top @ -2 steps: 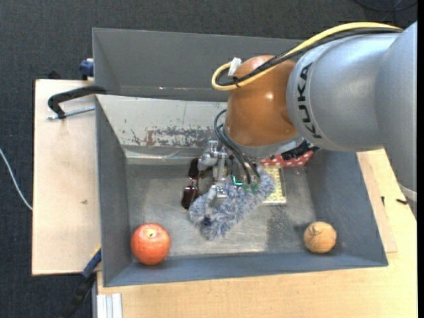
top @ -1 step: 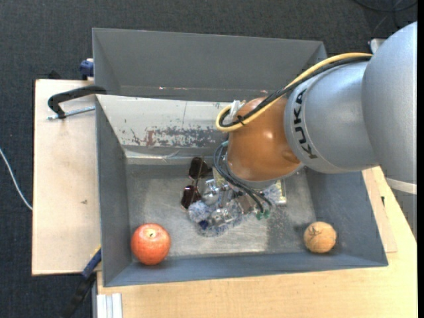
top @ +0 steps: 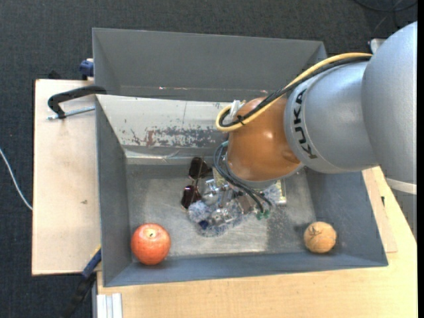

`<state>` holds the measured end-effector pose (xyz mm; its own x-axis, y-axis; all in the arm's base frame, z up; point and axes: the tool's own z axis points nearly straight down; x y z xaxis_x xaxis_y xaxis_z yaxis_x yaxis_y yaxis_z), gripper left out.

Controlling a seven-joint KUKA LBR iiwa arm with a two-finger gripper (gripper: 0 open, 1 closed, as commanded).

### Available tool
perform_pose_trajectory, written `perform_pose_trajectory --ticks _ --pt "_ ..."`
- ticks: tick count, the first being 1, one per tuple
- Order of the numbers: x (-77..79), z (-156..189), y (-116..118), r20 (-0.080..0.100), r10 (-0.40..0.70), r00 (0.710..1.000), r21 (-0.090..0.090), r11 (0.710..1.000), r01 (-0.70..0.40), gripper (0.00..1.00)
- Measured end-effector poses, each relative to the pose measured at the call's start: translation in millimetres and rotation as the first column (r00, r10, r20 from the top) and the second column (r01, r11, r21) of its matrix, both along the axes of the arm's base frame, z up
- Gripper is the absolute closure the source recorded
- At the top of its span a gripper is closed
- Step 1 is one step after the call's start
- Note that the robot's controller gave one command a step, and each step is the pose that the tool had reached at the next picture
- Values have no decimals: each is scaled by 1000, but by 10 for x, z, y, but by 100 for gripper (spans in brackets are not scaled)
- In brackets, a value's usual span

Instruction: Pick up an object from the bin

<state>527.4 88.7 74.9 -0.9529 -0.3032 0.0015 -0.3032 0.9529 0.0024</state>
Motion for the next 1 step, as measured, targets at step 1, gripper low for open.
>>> perform_pose_trajectory --ticks 1 --pt "27 1394 -98 8 11 1000 0 1000 -11 100"
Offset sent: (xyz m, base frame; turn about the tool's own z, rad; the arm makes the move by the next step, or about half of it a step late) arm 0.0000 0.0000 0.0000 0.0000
